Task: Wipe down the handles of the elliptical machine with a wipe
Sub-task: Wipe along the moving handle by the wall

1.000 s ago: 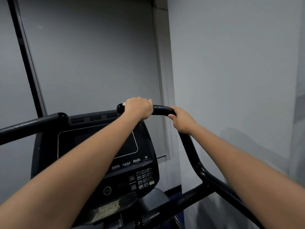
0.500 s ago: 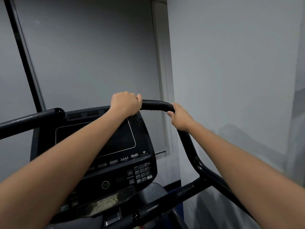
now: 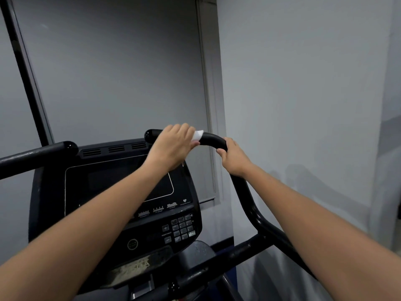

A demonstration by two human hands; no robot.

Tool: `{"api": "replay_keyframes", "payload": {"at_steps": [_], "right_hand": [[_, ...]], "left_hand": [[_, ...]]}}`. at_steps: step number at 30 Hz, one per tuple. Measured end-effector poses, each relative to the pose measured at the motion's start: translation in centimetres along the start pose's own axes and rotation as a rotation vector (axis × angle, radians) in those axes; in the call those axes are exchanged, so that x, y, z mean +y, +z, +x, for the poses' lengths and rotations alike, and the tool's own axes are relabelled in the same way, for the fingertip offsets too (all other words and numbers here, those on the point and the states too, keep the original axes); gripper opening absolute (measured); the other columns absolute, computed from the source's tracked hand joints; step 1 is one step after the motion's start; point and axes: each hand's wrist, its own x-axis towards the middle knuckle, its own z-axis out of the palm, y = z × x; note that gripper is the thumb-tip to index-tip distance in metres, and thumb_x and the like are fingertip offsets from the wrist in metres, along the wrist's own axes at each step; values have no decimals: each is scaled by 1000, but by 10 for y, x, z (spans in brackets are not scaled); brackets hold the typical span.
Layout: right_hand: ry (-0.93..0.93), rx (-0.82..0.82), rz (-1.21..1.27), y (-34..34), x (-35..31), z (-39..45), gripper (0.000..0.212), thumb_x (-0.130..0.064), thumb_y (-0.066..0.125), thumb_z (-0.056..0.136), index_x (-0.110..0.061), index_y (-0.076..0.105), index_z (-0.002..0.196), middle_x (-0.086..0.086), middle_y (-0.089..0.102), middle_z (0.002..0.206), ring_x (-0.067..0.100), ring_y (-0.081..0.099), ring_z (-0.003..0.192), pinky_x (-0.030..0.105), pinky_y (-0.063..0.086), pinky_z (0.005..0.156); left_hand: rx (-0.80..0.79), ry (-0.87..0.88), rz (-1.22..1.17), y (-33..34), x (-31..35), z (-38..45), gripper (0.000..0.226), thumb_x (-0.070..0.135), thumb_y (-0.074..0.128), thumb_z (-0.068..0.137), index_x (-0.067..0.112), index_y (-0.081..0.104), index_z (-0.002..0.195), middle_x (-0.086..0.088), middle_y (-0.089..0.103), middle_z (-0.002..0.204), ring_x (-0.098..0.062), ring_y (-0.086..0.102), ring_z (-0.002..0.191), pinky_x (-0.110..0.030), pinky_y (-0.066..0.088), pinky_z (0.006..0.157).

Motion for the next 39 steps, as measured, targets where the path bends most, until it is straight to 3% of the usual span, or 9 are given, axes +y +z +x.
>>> {"api": "replay_keyframes", "payload": {"at_steps": [3, 7, 11, 14, 18, 21, 23, 31, 39], "right_hand": [[25, -13, 20, -1, 1, -2, 29, -27, 43, 104, -16, 43, 131, 2, 53, 106, 21, 55, 89, 32, 41, 74], [54, -33, 53, -1, 3, 0, 31, -27, 42, 104, -15, 41, 132, 7, 54, 111, 21, 55, 90, 32, 41, 76], [58, -48, 71, 0, 3, 1, 33, -26, 42, 105, -13, 38, 136, 7, 52, 113, 21, 54, 93, 32, 41, 78], [35, -49, 93, -1, 3, -1, 33, -25, 42, 105, -13, 38, 136, 6, 52, 110, 16, 53, 87, 29, 41, 71], [12, -11, 109, -3, 5, -5, 31, -24, 45, 104, -13, 42, 133, -2, 54, 97, 11, 52, 80, 24, 38, 65], [37, 7, 110, -3, 5, -10, 29, -28, 46, 104, -15, 44, 130, -3, 54, 91, 11, 52, 76, 23, 38, 61], [34, 4, 100, -3, 5, -13, 29, -28, 46, 104, -14, 45, 129, -2, 54, 93, 15, 53, 80, 27, 39, 64], [62, -32, 93, -6, 6, -23, 31, -23, 45, 104, -13, 42, 133, 3, 54, 108, 21, 53, 95, 31, 39, 80], [102, -113, 136, -7, 8, -23, 39, -19, 43, 104, -12, 32, 140, 8, 46, 123, 21, 50, 106, 31, 39, 87]], "left_hand": [[-17, -101, -16, -12, -15, -4, 44, 45, 31, 103, 12, 53, 86, -8, 58, 76, -28, 52, 63, -37, 35, 60], [-260, -304, -32, -21, -24, 19, 35, 26, 27, 100, 13, 57, 88, -6, 55, 67, -27, 43, 54, -28, 29, 51], [-600, -425, -176, -29, -20, 50, 29, 22, 31, 94, 12, 58, 85, -6, 58, 78, -29, 55, 78, -33, 36, 69], [-736, -476, -273, -39, -9, 65, 30, 24, 35, 91, 15, 62, 84, -3, 65, 74, -24, 62, 76, -33, 40, 74], [-446, -261, -111, -19, 22, 57, 19, 16, 32, 96, 13, 51, 100, -6, 54, 80, -31, 56, 74, -38, 41, 64], [-131, -100, -38, -3, 32, 35, 47, 34, 11, 105, 16, 53, 95, -3, 50, 76, -24, 43, 62, -37, 30, 56], [43, -8, 5, 6, 21, 18, 45, 45, 23, 106, 14, 52, 91, -4, 53, 80, -23, 43, 64, -36, 32, 60], [103, 119, 55, 3, -49, -27, 41, 41, 61, 92, 8, 54, 114, -8, 56, 97, -28, 57, 80, -39, 47, 73], [16, 184, 162, 2, -28, -7, 31, 36, 43, 101, 7, 49, 110, -7, 50, 93, -23, 52, 75, -36, 44, 68]]}}
